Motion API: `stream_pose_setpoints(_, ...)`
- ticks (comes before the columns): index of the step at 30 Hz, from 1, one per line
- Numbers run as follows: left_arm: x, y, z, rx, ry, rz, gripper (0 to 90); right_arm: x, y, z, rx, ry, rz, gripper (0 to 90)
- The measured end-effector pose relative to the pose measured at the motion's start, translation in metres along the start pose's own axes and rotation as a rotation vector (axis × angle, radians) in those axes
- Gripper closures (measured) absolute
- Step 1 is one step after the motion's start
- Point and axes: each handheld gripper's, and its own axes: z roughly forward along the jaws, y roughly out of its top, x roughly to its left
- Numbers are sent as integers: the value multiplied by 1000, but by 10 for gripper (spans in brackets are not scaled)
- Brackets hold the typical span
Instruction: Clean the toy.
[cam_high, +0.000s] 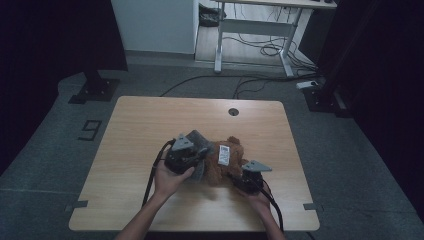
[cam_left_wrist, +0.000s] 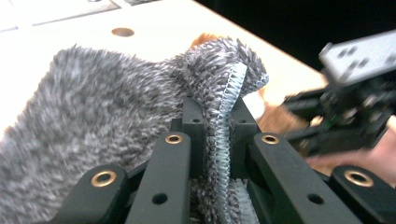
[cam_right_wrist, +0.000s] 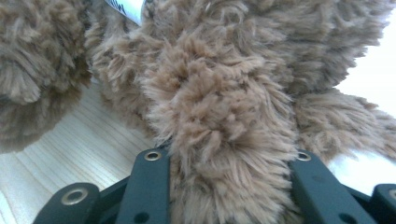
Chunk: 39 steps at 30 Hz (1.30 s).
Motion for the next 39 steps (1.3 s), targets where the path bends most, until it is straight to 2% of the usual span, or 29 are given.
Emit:
stream_pose_setpoints(5, -26, 20, 52, 77, -48, 28, 808, 2, -2, -3, -8, 4, -1, 658)
stream_pose_setpoints(6, -31, 20, 64, 101, -61, 30, 807, 2, -3, -4, -10, 4, -4, 657)
stream_pose_setpoints(8, -40, 15, 86, 152, -44, 62, 806, 3, -4, -5, -11, 2, -5, 656)
stream_pose_setpoints(10, -41, 7, 98, 165, -59, 53, 805, 2, -5, -7, -11, -3, -5, 655)
stream_pose_setpoints(11, -40, 4, 99, 153, -66, 43, 806, 0, -6, -8, -10, -4, -2, 655)
stream_pose_setpoints(14, -34, 1, 89, 126, -75, 18, 808, -3, -8, -10, -16, 17, 20, 655)
stream_pose_setpoints(18, -20, -2, 65, 97, -10, 23, 808, -1, -8, -10, -18, 6, 22, 655)
stream_pose_setpoints(21, -5, -9, 44, 80, 25, -4, 808, -2, -9, -10, -17, 7, 23, 655)
stream_pose_setpoints(24, 7, -17, 27, 68, 95, 7, 808, -2, -9, -11, -17, 5, 29, 654)
stream_pose_setpoints(26, 18, -23, 17, 52, 117, -15, 808, -4, -10, -11, -21, 1, 32, 652)
stream_pose_setpoints(28, 30, -29, 8, 37, 116, -45, 808, -6, -10, -12, -23, 1, 42, 651)
stream_pose_setpoints(33, 54, -42, -13, -14, 142, -104, 809, -4, -11, -12, -23, -3, 32, 649)
stream_pose_setpoints(39, 72, -58, -22, -13, 163, -152, 809, -4, -11, -12, -23, -2, 35, 649)
